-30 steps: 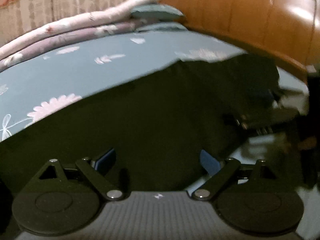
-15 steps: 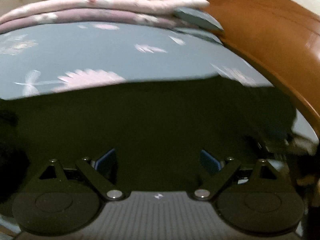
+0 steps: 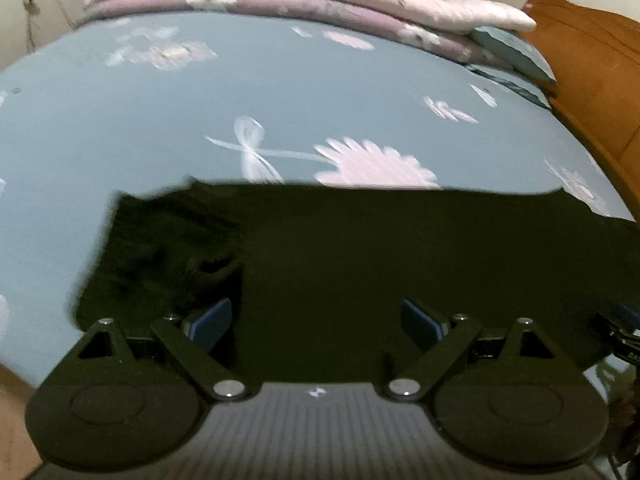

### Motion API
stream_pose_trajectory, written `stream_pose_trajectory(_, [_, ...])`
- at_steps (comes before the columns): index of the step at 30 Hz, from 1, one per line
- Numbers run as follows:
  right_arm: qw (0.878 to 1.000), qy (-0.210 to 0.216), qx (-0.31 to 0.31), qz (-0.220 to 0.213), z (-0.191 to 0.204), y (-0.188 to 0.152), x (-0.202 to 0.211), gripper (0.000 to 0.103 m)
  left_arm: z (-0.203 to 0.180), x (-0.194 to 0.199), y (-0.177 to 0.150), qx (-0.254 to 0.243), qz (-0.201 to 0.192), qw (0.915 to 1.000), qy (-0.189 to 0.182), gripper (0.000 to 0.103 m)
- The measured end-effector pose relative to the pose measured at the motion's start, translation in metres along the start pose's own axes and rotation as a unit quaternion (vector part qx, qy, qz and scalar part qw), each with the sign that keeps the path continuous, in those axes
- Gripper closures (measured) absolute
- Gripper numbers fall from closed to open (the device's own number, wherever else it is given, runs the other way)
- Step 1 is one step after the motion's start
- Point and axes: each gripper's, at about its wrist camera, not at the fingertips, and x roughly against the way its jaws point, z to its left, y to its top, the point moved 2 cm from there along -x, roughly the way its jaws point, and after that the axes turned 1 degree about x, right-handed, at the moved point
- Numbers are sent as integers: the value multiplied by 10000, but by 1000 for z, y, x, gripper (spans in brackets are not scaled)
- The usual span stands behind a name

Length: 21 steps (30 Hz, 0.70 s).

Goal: Fold clothes

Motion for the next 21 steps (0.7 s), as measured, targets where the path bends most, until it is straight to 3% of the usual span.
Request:
stream_pose_trajectory(5, [10000,-9,11,-13,0,-1,0,0,27,31,25,-42,-267,9993,274,12])
stream_pose_trajectory(10, [10000,-21,-38,7,-1,1,-2,0,43,50,49,-121,-387,9986,336,12])
stream_pose_trajectory(16, [10000,-41,-21,7,1,1,-3,0,51,59,82,-567,-411,9971,314,13])
stream_pose_trajectory(18, [10000,-64,-24,-33,1,0,-3,0,57,51,89,-685,-361,9968,216,17])
stream_pose_trajectory(20, [9999,-88,-28,-58,2,-1,-1,0,64,37,90,-772,-291,9964,196,37])
stream_pose_trajectory(21, [9999,-84,-39,-56,2,-1,0,0,68,28,89,-822,-243,9961,198,41])
